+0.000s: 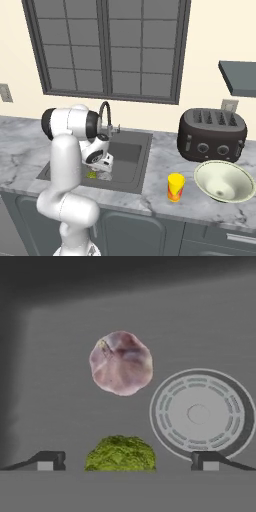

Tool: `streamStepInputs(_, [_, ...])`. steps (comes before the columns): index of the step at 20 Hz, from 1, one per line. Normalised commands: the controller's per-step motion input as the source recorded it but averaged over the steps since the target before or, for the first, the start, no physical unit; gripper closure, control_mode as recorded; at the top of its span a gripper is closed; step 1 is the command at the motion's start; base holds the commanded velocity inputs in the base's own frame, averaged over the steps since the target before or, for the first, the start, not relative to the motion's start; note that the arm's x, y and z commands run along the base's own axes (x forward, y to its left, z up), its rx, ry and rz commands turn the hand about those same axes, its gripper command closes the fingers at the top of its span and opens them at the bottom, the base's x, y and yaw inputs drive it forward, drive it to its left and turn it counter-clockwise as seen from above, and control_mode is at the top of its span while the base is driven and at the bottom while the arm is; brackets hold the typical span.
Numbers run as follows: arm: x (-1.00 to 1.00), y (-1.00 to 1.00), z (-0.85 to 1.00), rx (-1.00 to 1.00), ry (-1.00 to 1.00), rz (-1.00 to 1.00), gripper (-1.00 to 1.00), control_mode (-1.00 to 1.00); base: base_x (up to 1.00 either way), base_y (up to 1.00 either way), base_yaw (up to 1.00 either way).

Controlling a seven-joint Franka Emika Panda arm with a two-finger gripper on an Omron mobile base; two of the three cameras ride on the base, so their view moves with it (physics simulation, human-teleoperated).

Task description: Remove the garlic and broccoli from the sink. Then move the bowl and cup from the counter to the sink for washing.

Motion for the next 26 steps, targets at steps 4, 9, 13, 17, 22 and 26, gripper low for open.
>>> streamStepInputs(4, [0.18, 0.1, -0.03, -0.02, 0.04, 0.01, -1.0, -1.0, 0.0, 0.0, 0.0])
streamStepInputs(9, [0.17, 0.07, -0.02, -0.03, 0.0, 0.0, -1.0, -1.0, 0.0, 0.0, 0.0])
streamStepInputs(13, [0.12, 0.11, -0.13, -0.05, 0.02, 0.0, -1.0, -1.0, 0.0, 0.0, 0.0])
streamStepInputs(17, [0.13, 0.1, -0.18, -0.06, 0.03, 0.0, -1.0, -1.0, 0.0, 0.0, 0.0])
streamStepInputs(22, [0.17, 0.04, -0.17, -0.06, 0.01, 0.0, -1.0, -1.0, 0.0, 0.0, 0.0])
streamStepInputs(26, [0.17, 0.0, -0.14, -0.07, 0.0, 0.0, -1.0, -1.0, 0.0, 0.0, 0.0])
